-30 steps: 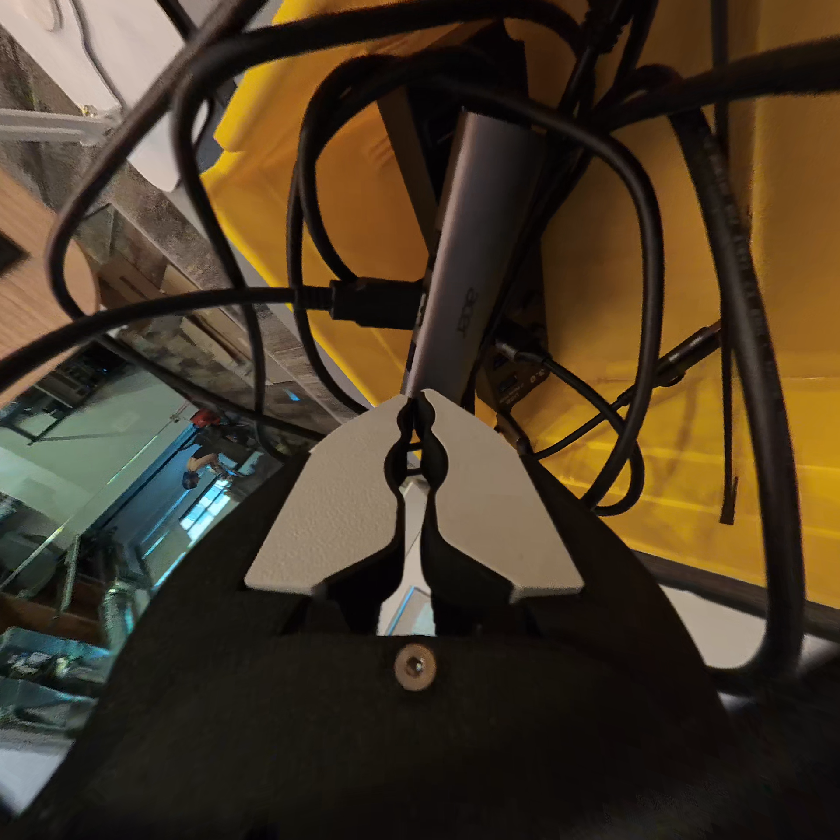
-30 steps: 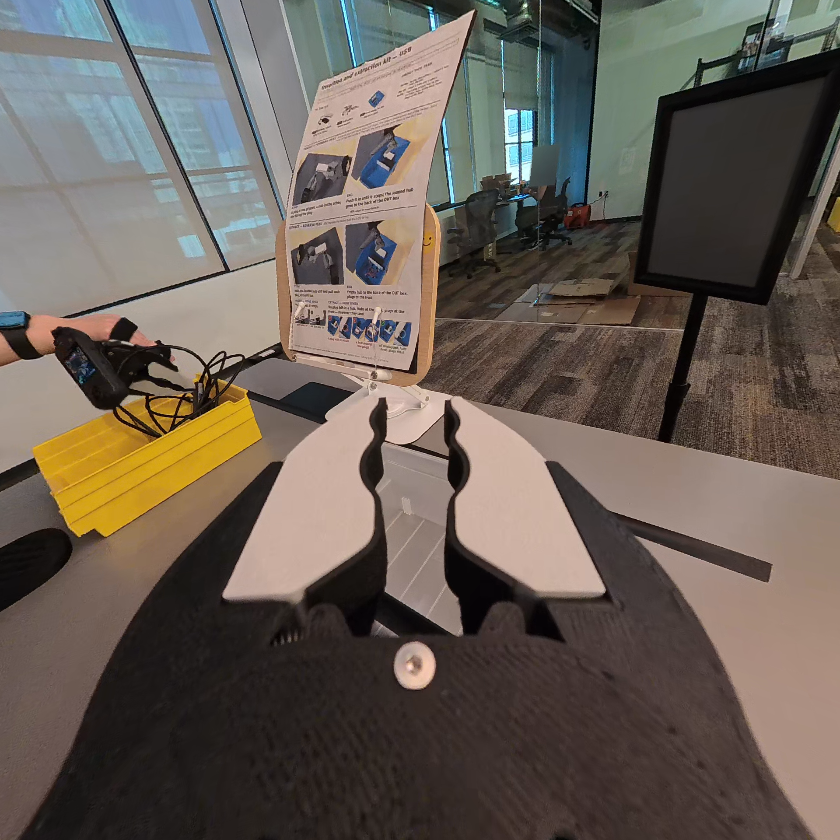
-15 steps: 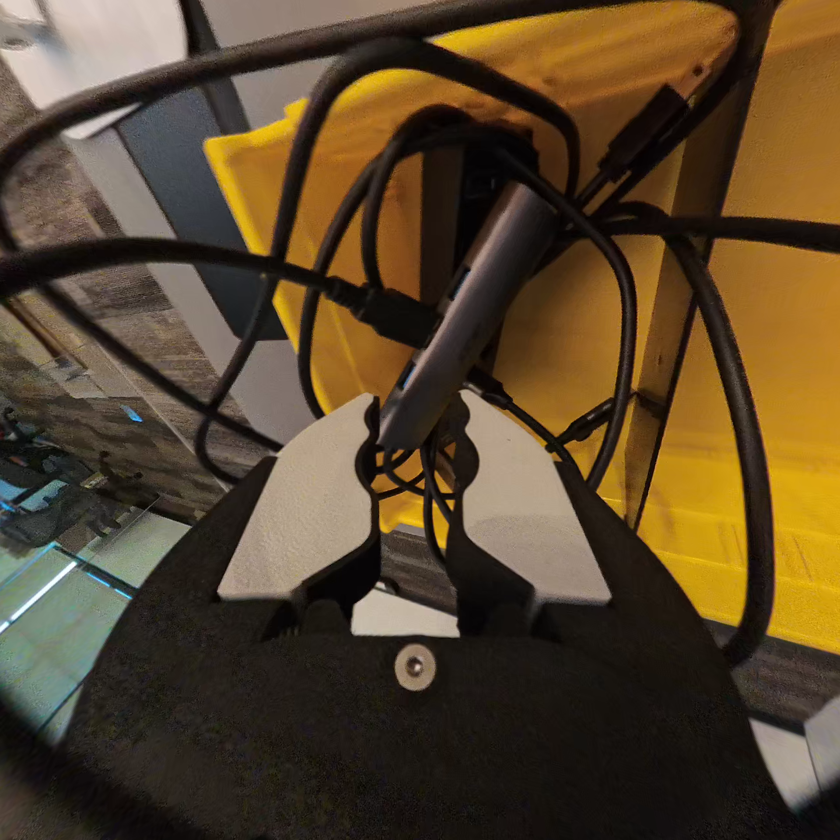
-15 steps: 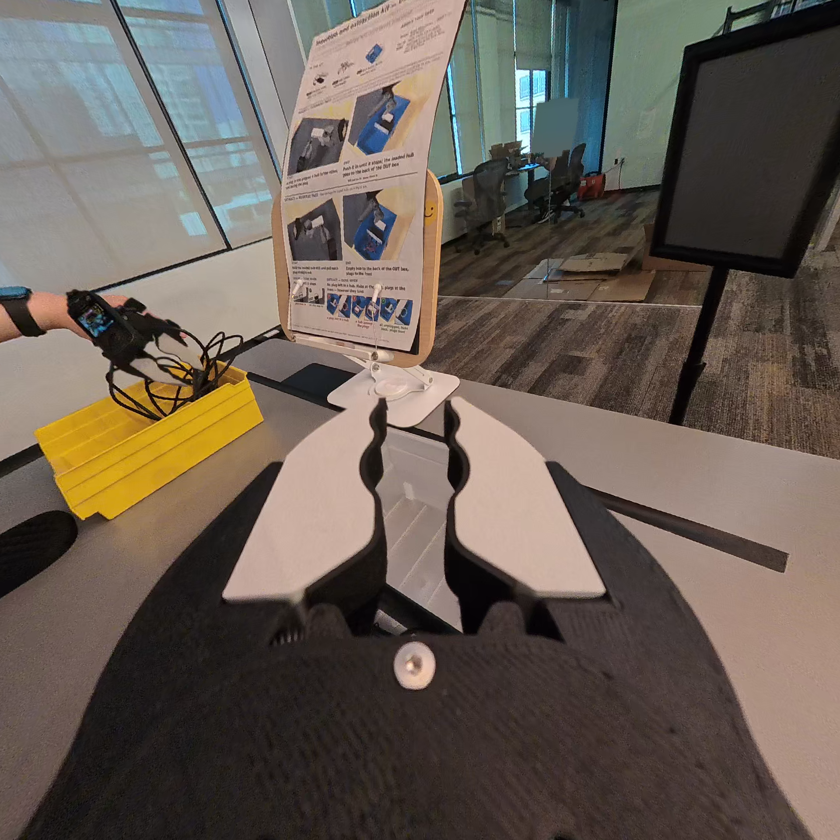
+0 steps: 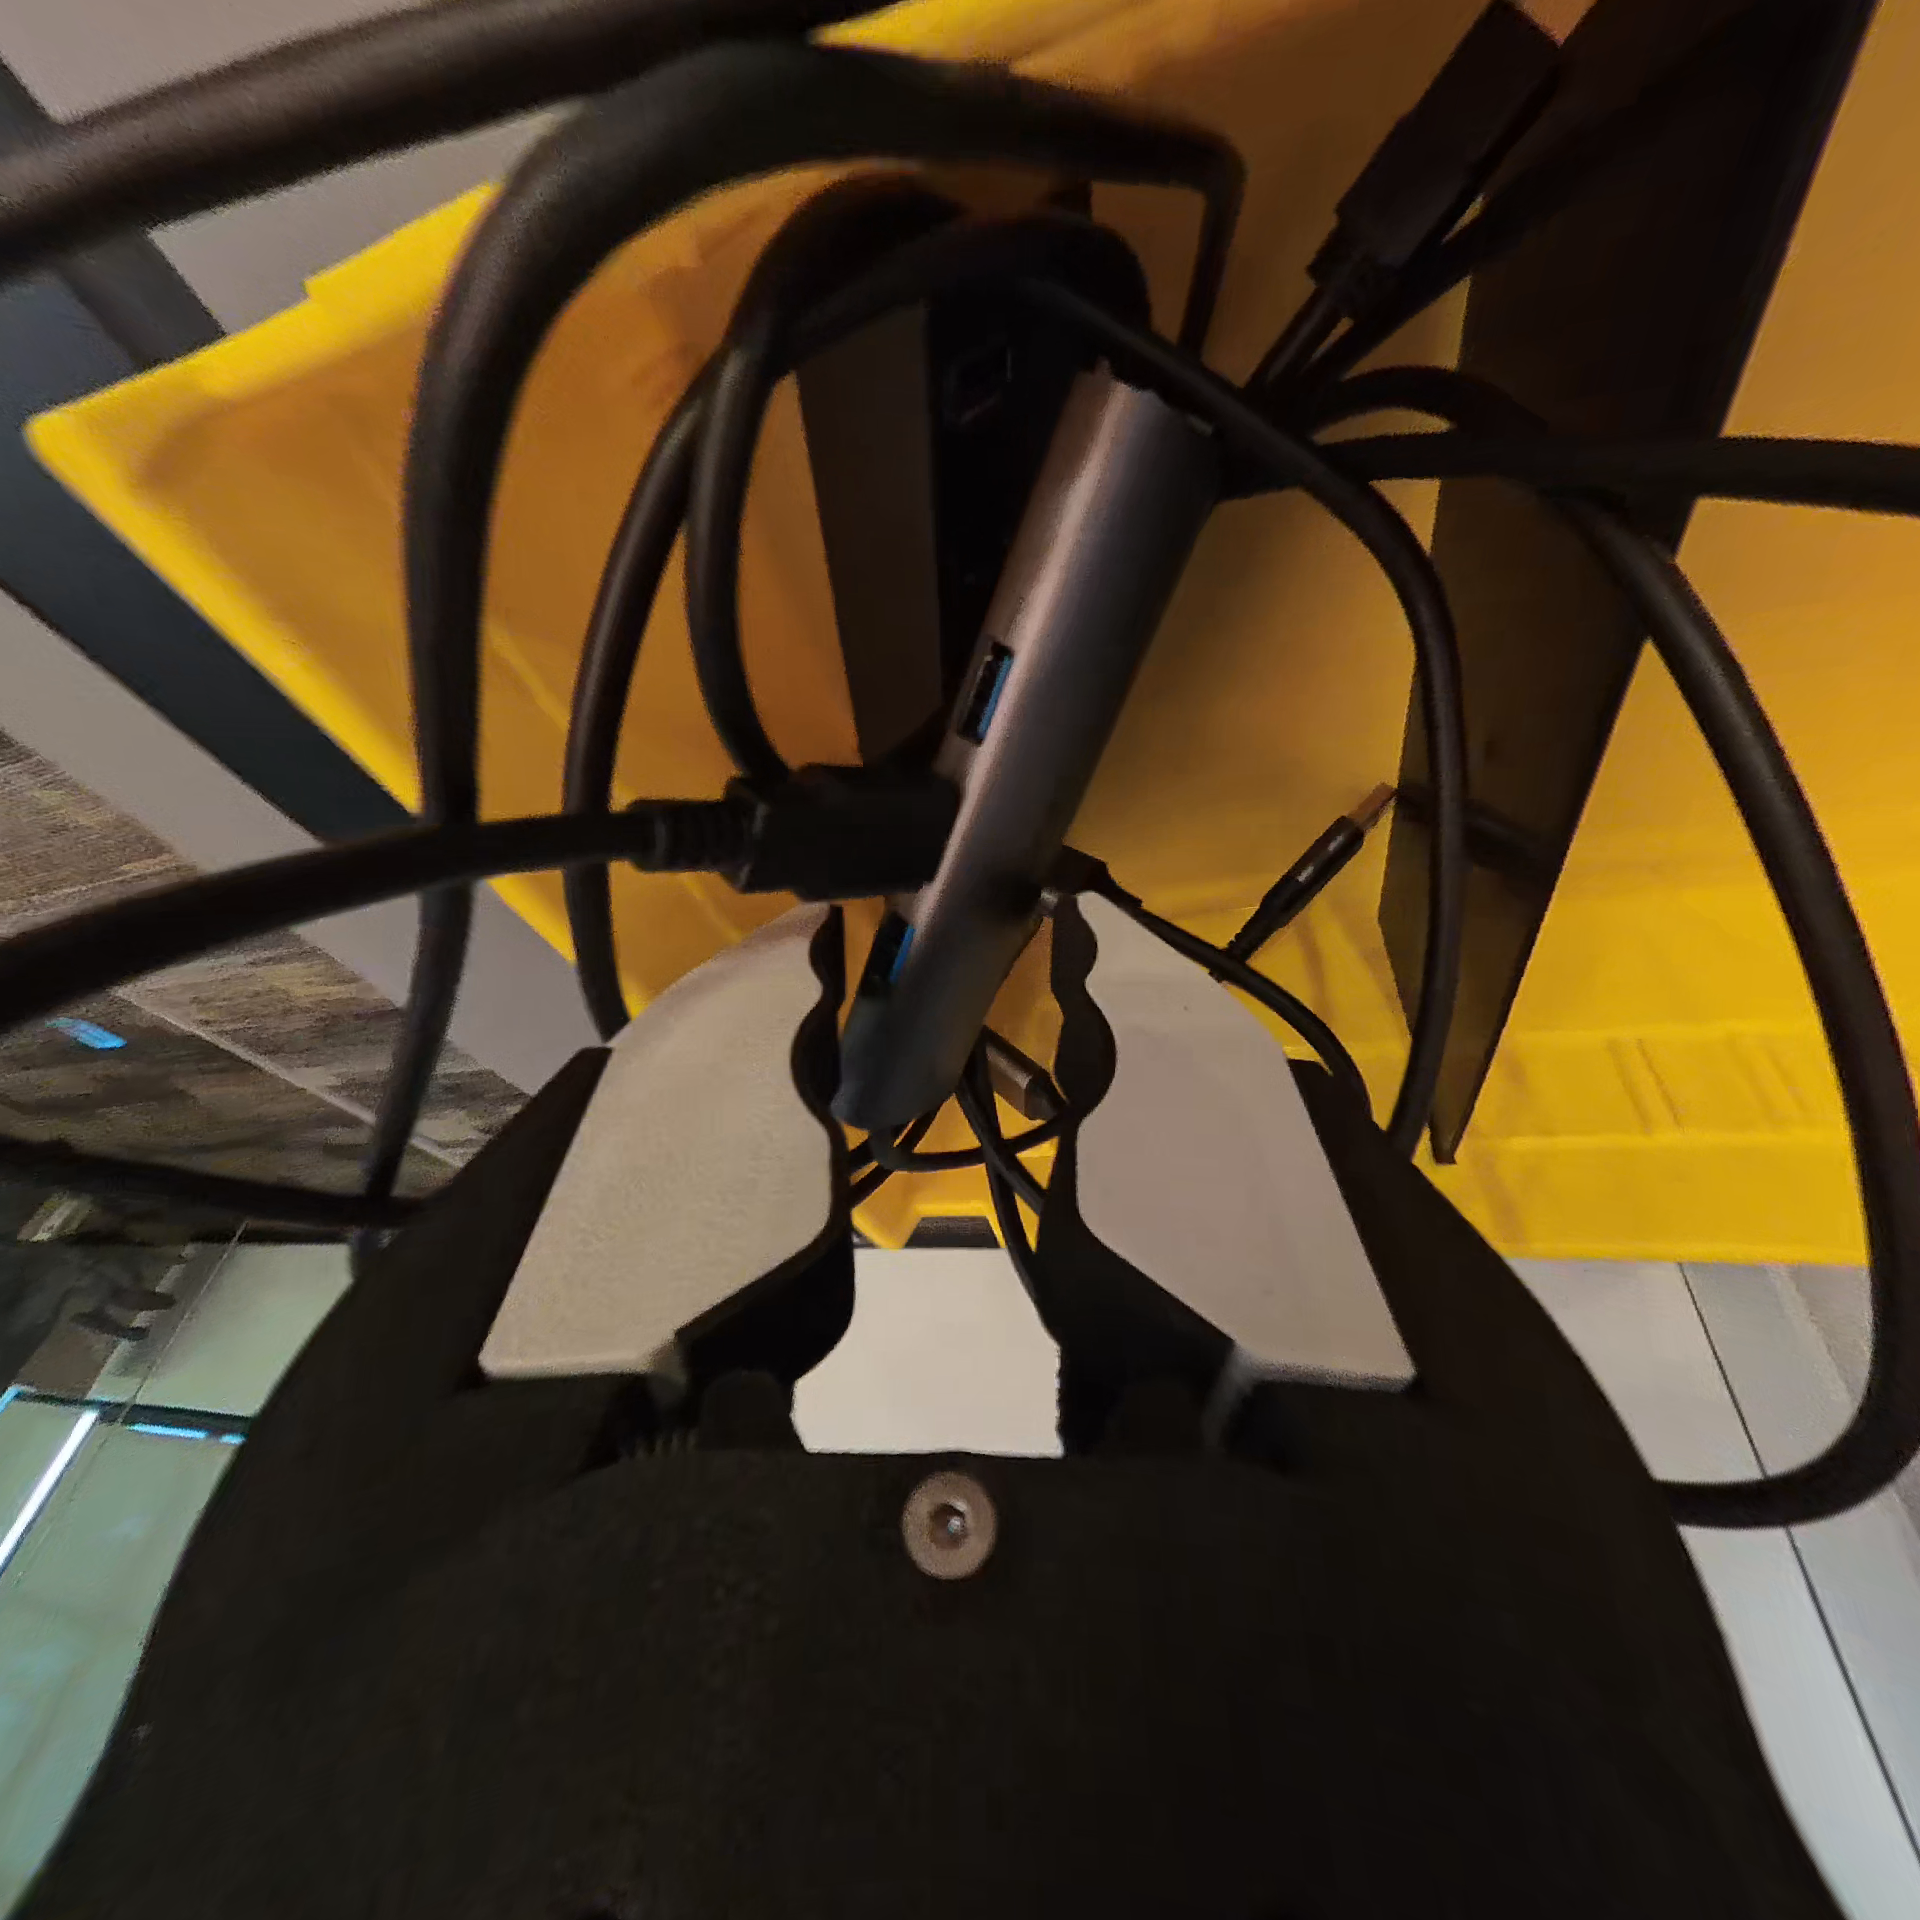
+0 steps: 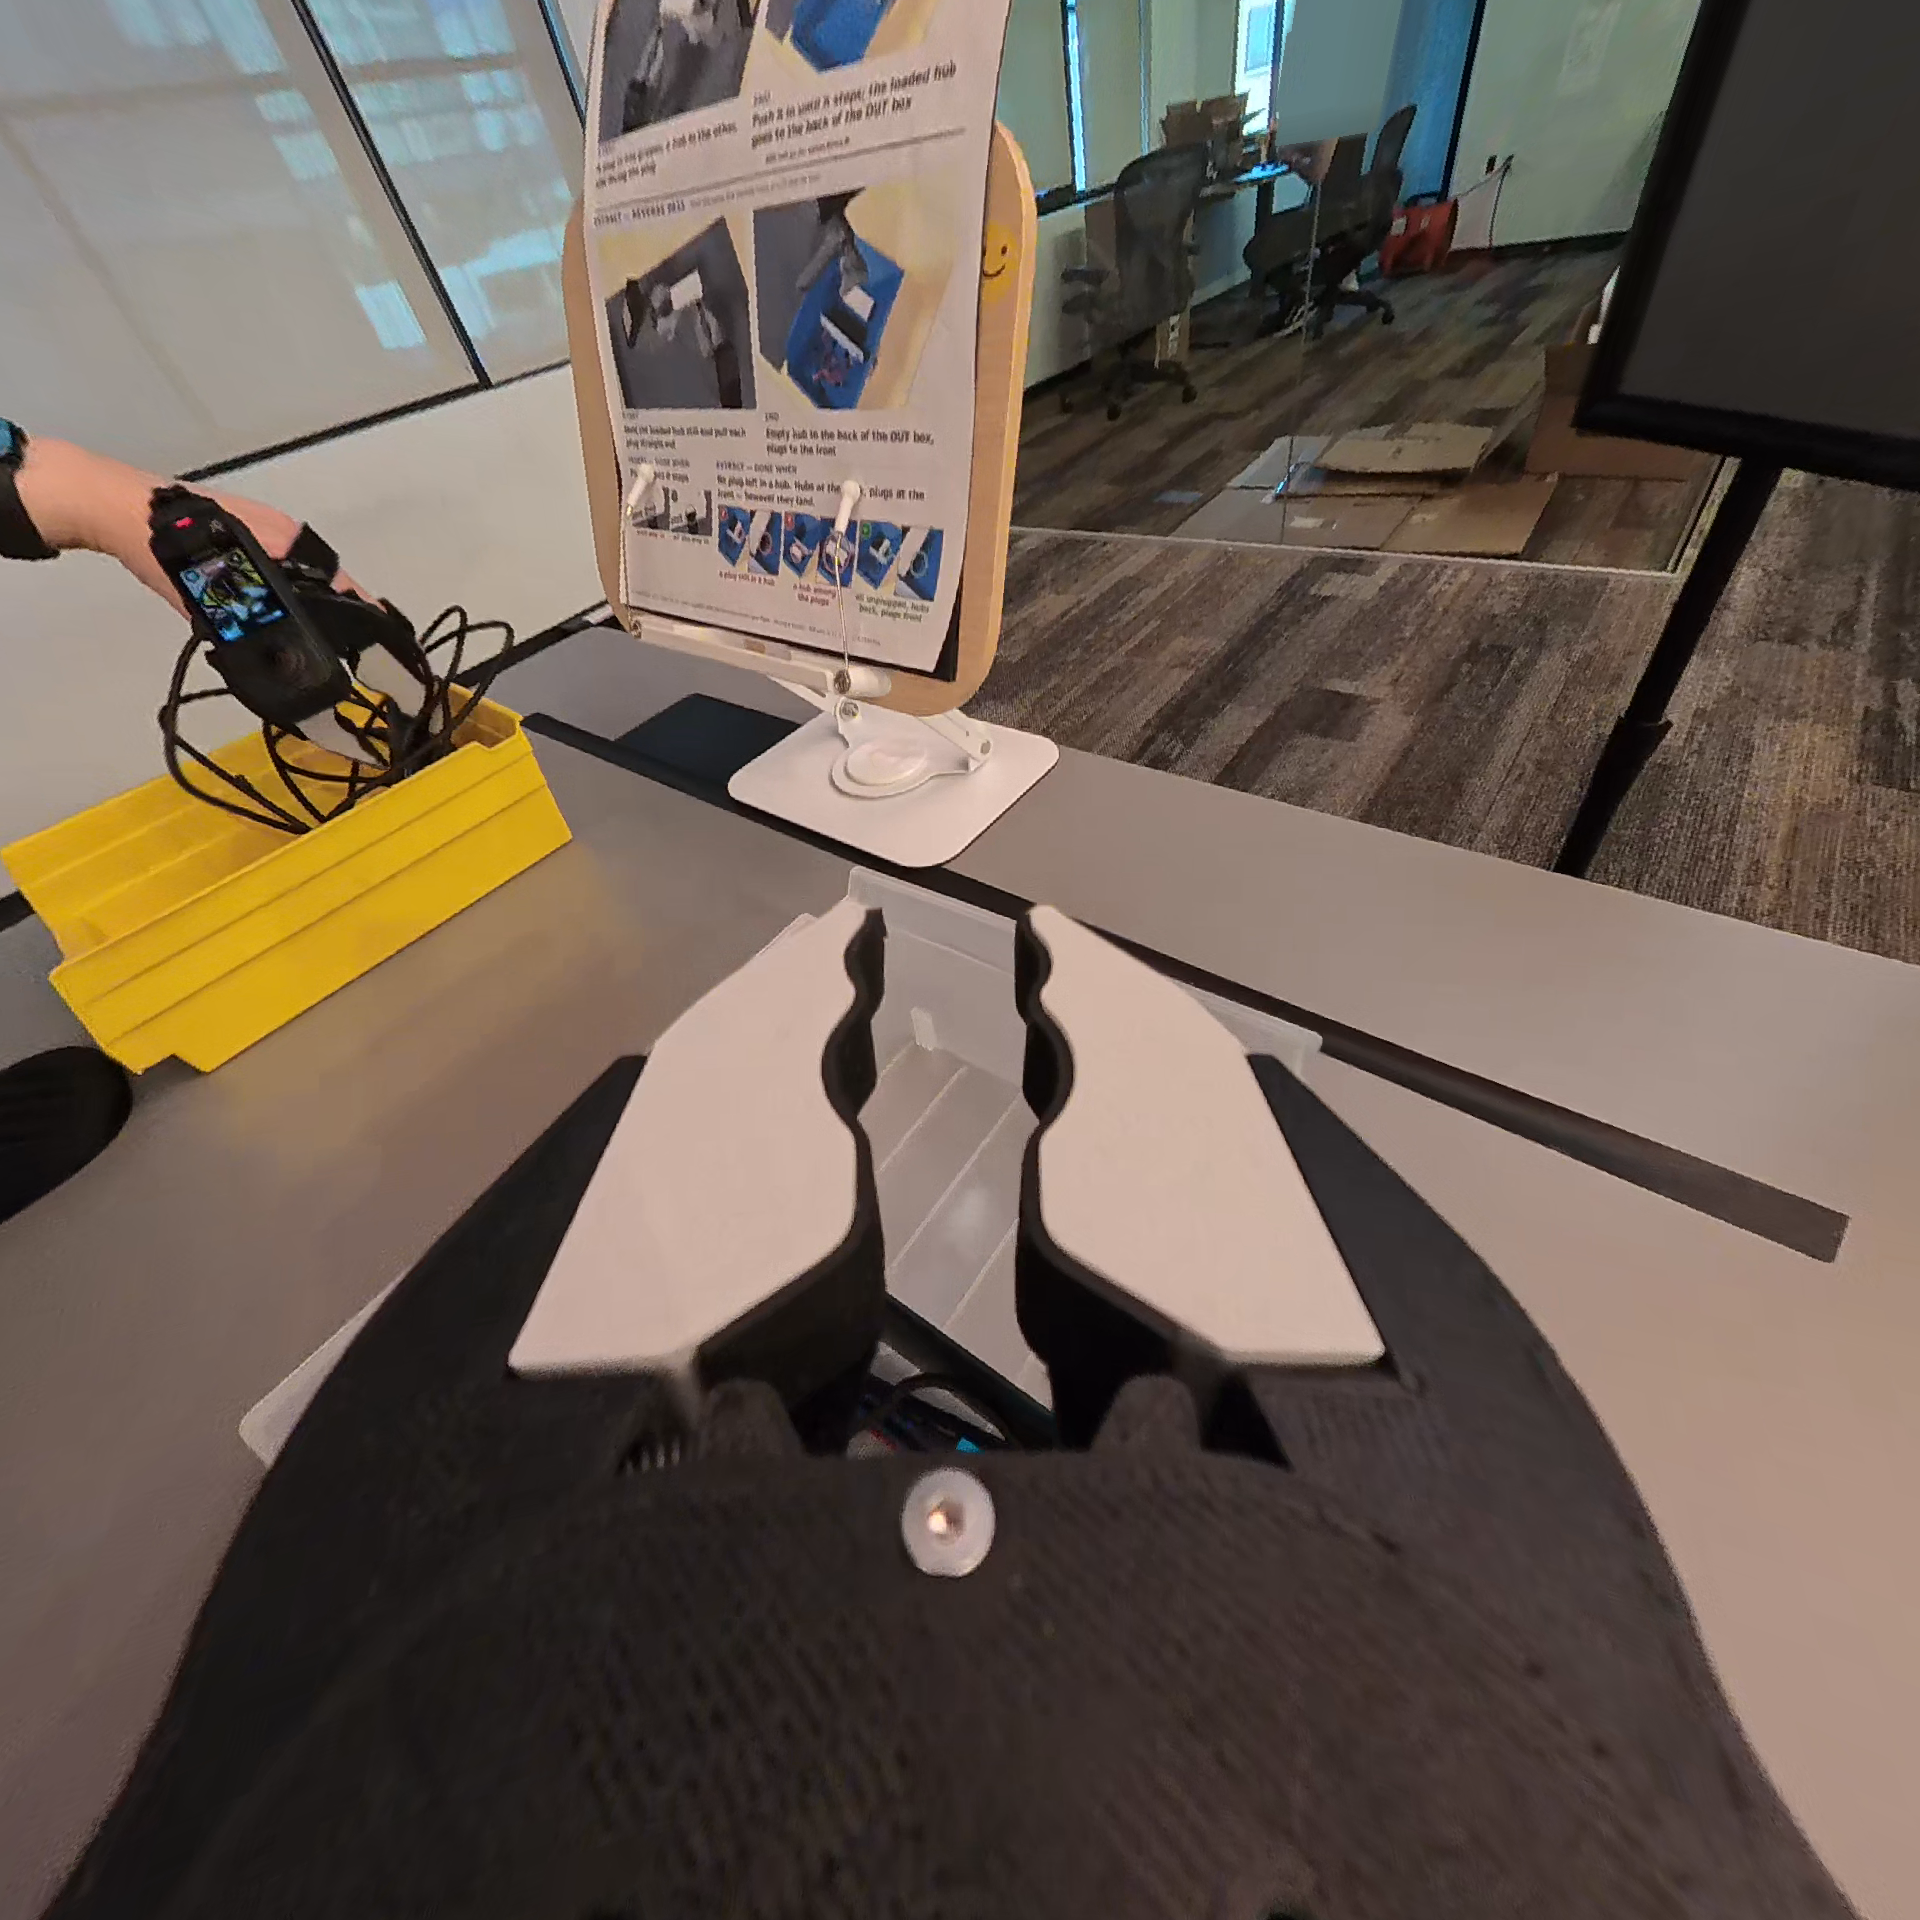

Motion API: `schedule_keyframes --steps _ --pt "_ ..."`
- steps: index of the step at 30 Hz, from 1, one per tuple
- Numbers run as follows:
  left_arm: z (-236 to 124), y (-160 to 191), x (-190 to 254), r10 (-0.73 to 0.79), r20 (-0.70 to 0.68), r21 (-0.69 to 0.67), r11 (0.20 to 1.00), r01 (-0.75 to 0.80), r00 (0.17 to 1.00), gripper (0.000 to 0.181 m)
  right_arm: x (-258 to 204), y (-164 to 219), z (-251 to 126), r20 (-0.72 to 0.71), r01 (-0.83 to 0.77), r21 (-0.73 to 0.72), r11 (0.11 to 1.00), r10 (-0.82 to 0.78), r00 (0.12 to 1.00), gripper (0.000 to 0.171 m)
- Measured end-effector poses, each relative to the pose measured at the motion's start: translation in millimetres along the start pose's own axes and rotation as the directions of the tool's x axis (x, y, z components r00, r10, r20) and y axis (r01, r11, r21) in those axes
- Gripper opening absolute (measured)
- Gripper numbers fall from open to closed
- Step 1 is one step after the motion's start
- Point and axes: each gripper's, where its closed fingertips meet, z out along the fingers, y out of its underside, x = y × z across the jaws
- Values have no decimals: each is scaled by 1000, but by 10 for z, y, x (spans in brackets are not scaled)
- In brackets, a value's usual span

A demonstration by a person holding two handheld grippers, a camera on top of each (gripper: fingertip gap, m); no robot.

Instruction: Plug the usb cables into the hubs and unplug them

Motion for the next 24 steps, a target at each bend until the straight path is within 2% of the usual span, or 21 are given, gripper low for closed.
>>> schedule_keyframes --steps 5,10,13,18,24 --pt "69 30 -4 8 -26 -41 999 -9 1000 33 2 33 55 3 5 -19 1000 -5 1000 24" --pt "-45 56 5 -24 -8 -73 997 23 1000 30 -39 19 78 20 8 -16 1000 -8 1000 24" --pt "-200 86 -14 -66 60 -62 996 69 996 28 -81 7 96 35 11 -14 1000 -11 999 24" --pt "-529 193 -77 -98 251 -68 991 118 963 27 -166 -23 129 48 35 -10 999 -35 998 24" --pt "-890 323 23 -129 385 -93 980 178 914 26 -346 -96 187 94 57 11 998 -58 994 24"
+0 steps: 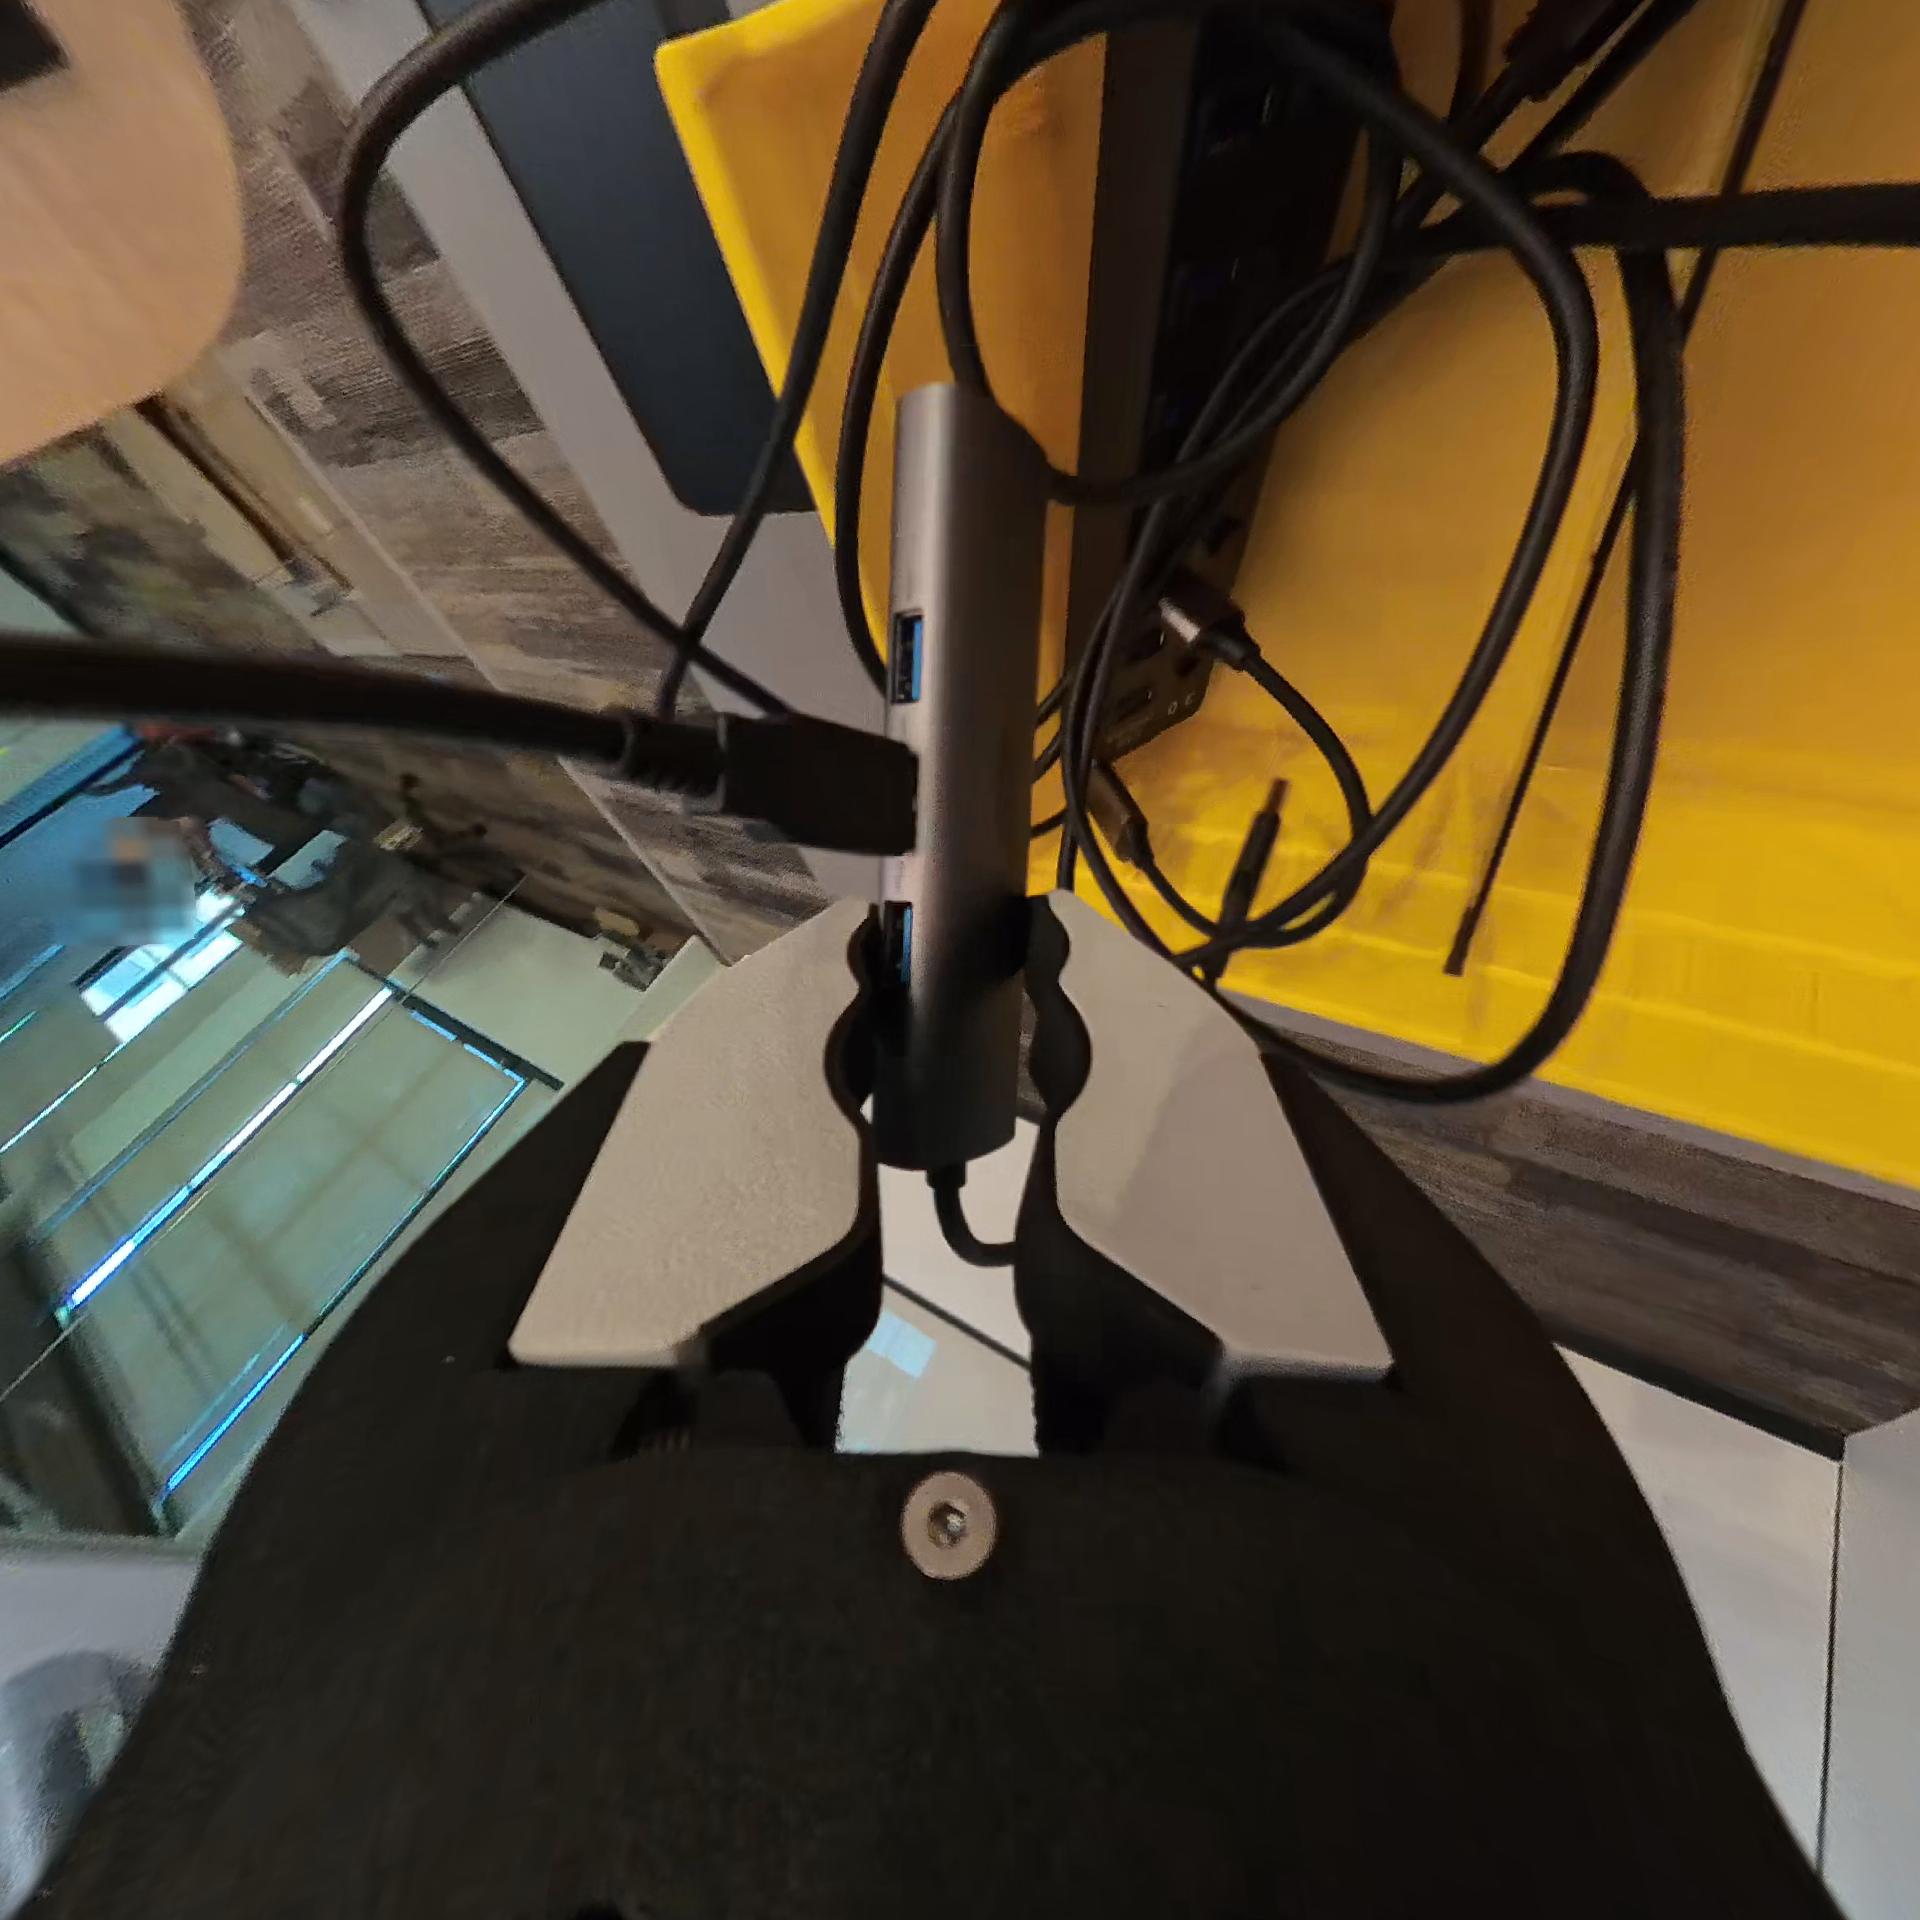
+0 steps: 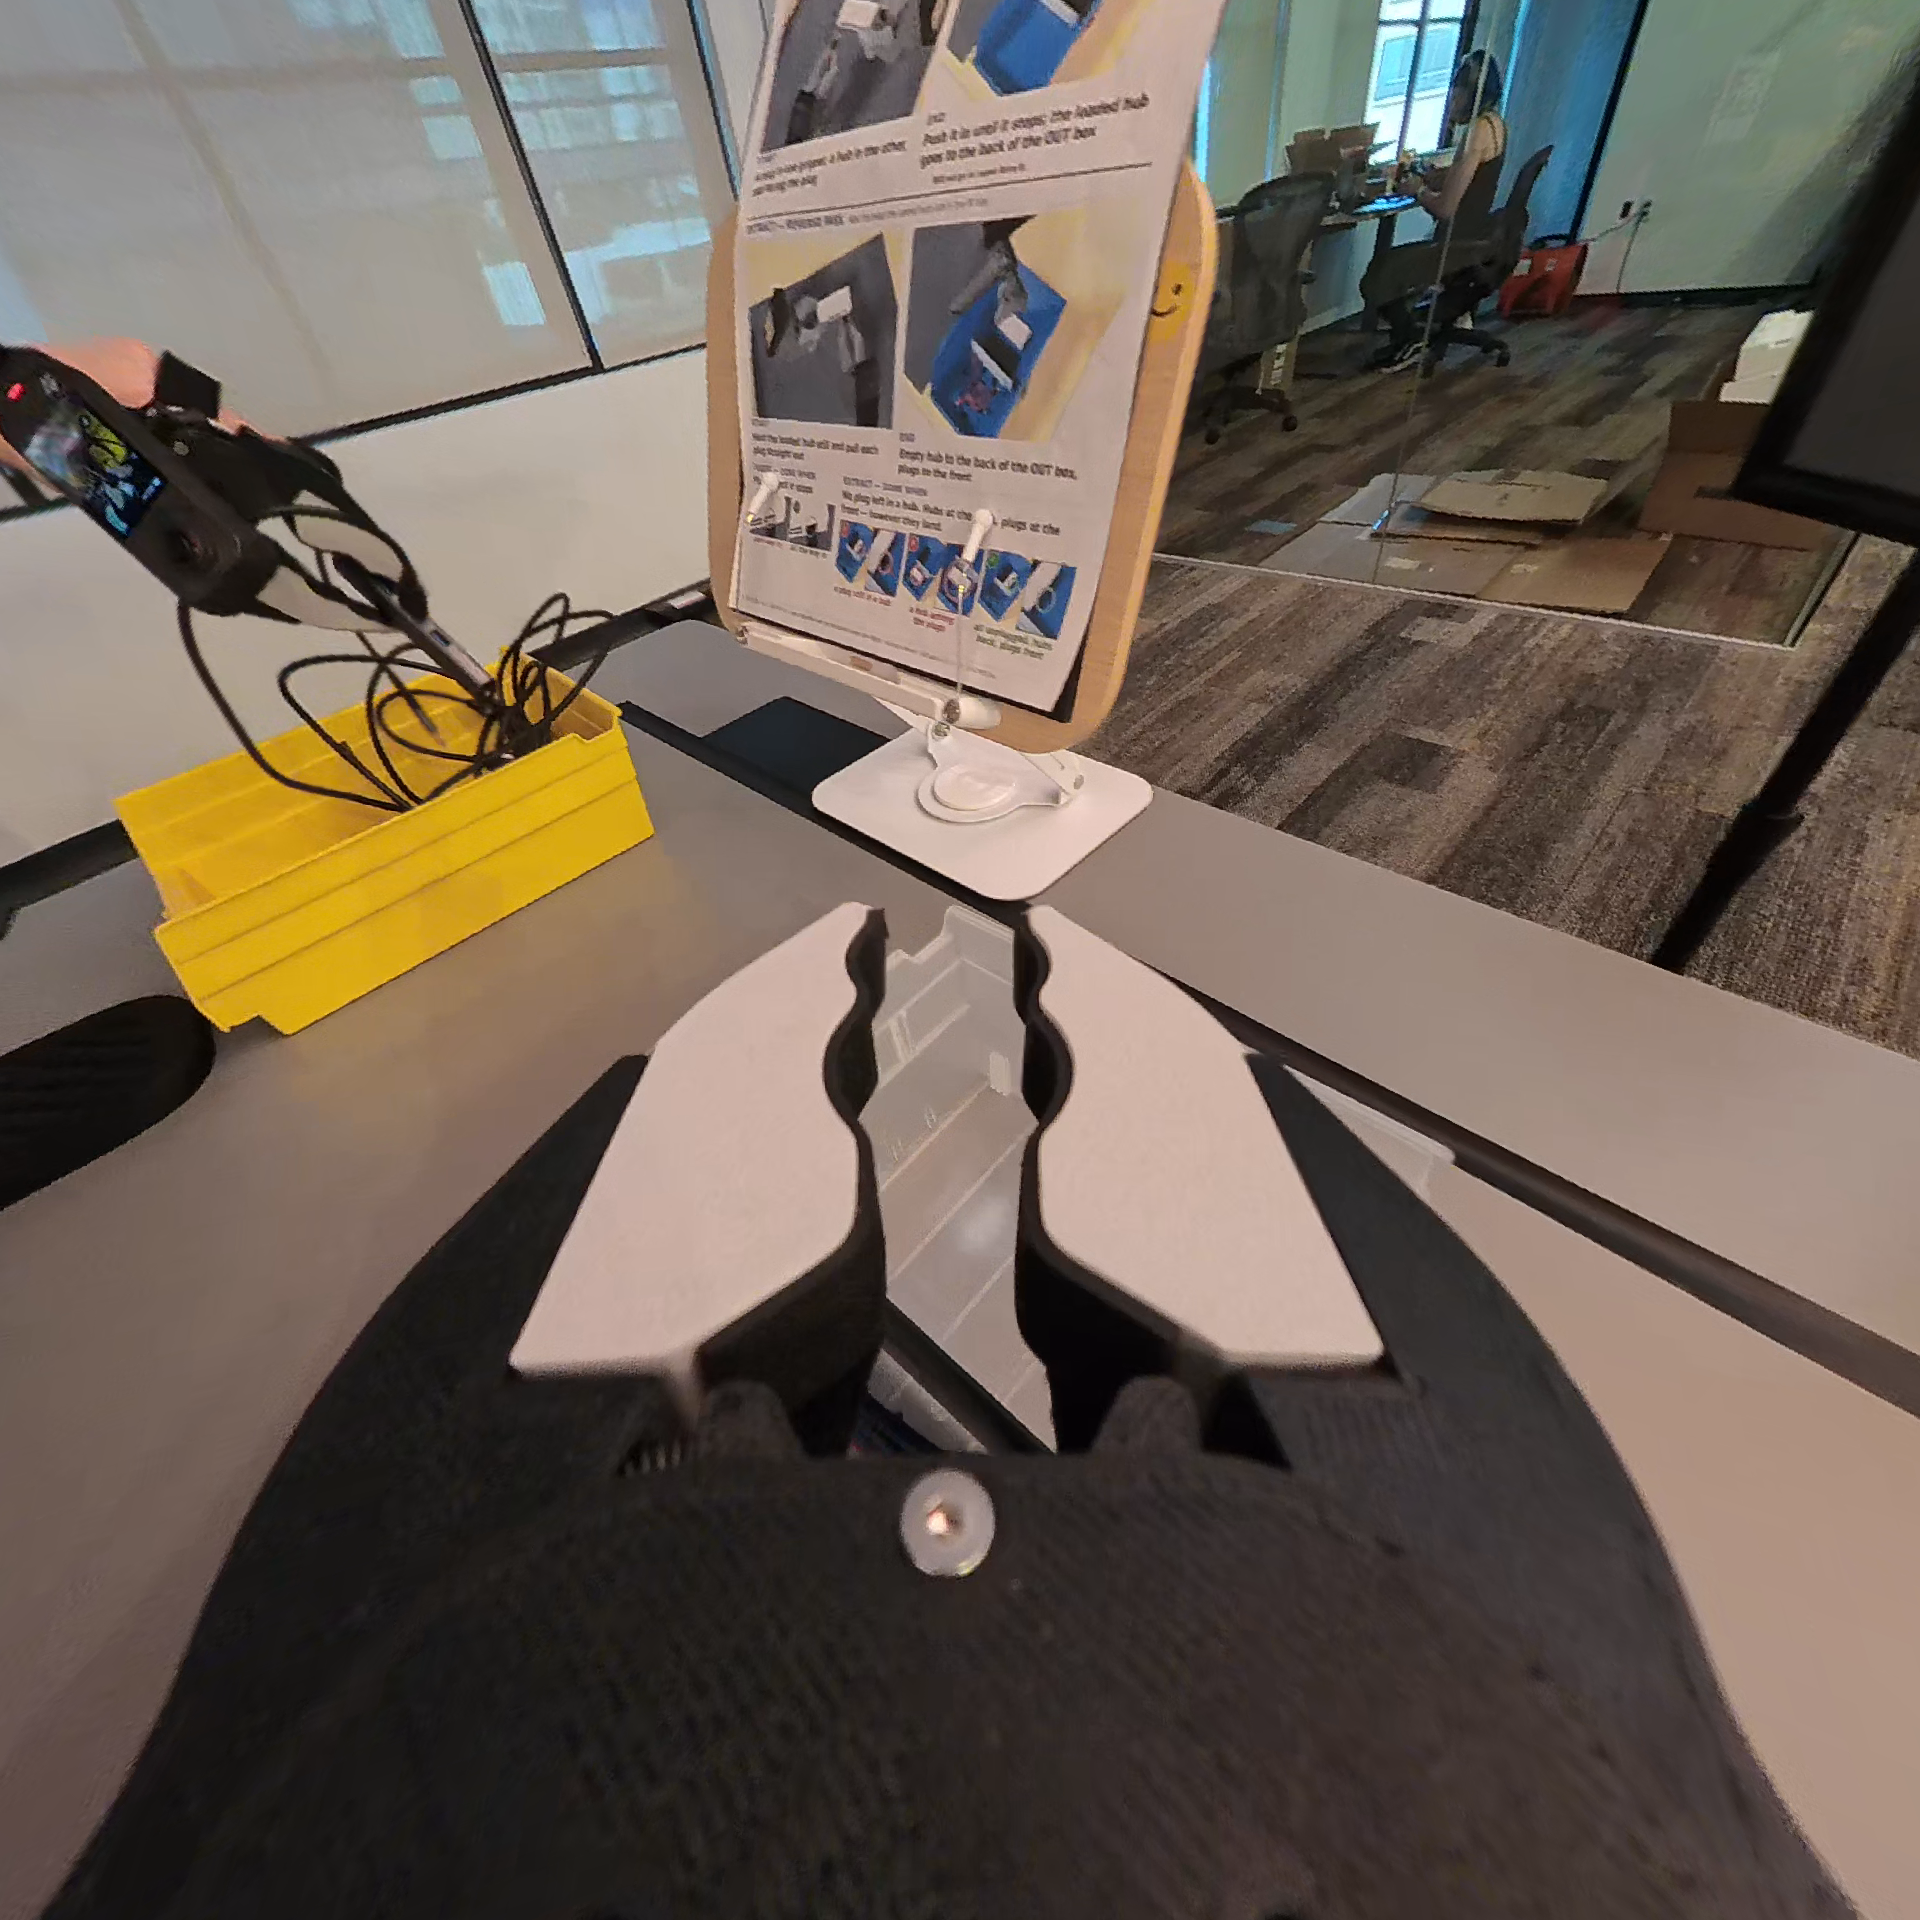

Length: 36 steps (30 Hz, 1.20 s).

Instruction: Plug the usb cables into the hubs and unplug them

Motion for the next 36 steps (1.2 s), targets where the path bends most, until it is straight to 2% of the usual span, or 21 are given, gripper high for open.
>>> schedule_keyframes --steps 7,10,16,19,24,29,36 --pt "-647 158 -169 -49 138 -21 998 53 989 23 -355 -67 193 81 79 -15 997 -77 994 24" --pt "-882 228 -131 -67 115 -27 997 71 991 20 -482 -87 248 103 123 -14 992 -121 987 24" --pt "-1063 482 31 -75 91 -158 983 89 993 19 -626 -96 313 160 120 -8 993 -117 980 23" --pt "-1173 484 168 -97 82 -169 979 110 992 19 -678 -100 331 188 112 -1 994 -110 976 23" --pt "-1262 590 415 -115 133 -231 962 143 984 19 -759 -85 402 238 79 0 997 -77 968 23" --pt "-1391 386 519 -175 231 -137 968 211 957 19 -998 -4 603 319 75 -36 997 -60 946 23" --pt "-2056 -269 48 -247 352 117 969 219 903 18 -1702 118 867 470 192 -63 979 -140 871 23"
